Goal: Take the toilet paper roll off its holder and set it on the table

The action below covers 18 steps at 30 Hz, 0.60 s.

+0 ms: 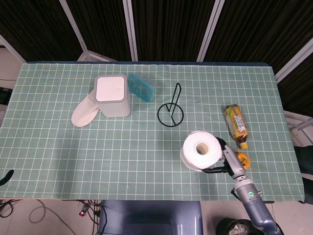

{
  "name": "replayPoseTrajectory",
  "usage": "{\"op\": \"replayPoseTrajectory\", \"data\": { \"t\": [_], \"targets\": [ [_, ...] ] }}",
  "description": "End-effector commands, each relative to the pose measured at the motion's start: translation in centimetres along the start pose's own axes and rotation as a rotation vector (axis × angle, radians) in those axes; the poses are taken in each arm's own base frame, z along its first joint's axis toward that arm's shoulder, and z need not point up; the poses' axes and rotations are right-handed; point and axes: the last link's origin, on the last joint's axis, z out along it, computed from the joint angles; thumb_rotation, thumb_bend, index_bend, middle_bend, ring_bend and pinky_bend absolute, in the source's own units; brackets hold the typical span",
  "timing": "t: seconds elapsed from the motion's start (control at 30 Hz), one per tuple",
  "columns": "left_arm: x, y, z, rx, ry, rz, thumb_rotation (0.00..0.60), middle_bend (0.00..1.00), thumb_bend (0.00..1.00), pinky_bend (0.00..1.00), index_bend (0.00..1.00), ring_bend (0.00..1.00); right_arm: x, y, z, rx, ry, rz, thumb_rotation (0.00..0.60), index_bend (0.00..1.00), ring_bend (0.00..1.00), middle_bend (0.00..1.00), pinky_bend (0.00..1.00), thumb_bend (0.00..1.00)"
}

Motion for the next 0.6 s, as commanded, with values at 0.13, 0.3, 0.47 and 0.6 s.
{"op": "replayPoseTrajectory", "data": {
  "t": [0.13, 0.3, 0.47, 0.6],
  "targets": [
    [0.1, -0.2, 0.0, 0.004, 0.003, -0.005, 0.6, 0.0, 0.18, 0.02, 0.04, 0.0, -5.3, 1.0, 3.6, 0.03, -0.055, 0.028, 0.6, 0.28, 0.24, 0.26, 0.03, 0.0],
    [0.1, -0.3, 0.1, 0.008, 0.002, -0.008, 0.6, 0.0, 0.18, 0.02, 0.04, 0.0, -6.9, 0.8, 6.2, 0.022, -0.05, 0.05, 0.6, 0.28, 0.24, 0.26, 0.03, 0.0],
    [0.1, -0.2, 0.1, 0.004, 0.001, -0.005, 0.6, 0.0, 0.18, 0.02, 0.04, 0.0, -8.7, 0.6, 8.0, 0.02, -0.054, 0.023, 0.6, 0.28, 0.24, 0.26, 0.02, 0.0],
    [0.2, -0.3, 0.1, 0.009, 0.006, -0.009, 0.6, 0.0, 0.18, 0.02, 0.04, 0.0, -10.0, 0.5, 9.4, 0.007, -0.061, 0.01, 0.6, 0.28, 0.23, 0.26, 0.01, 0.0]
  ]
}}
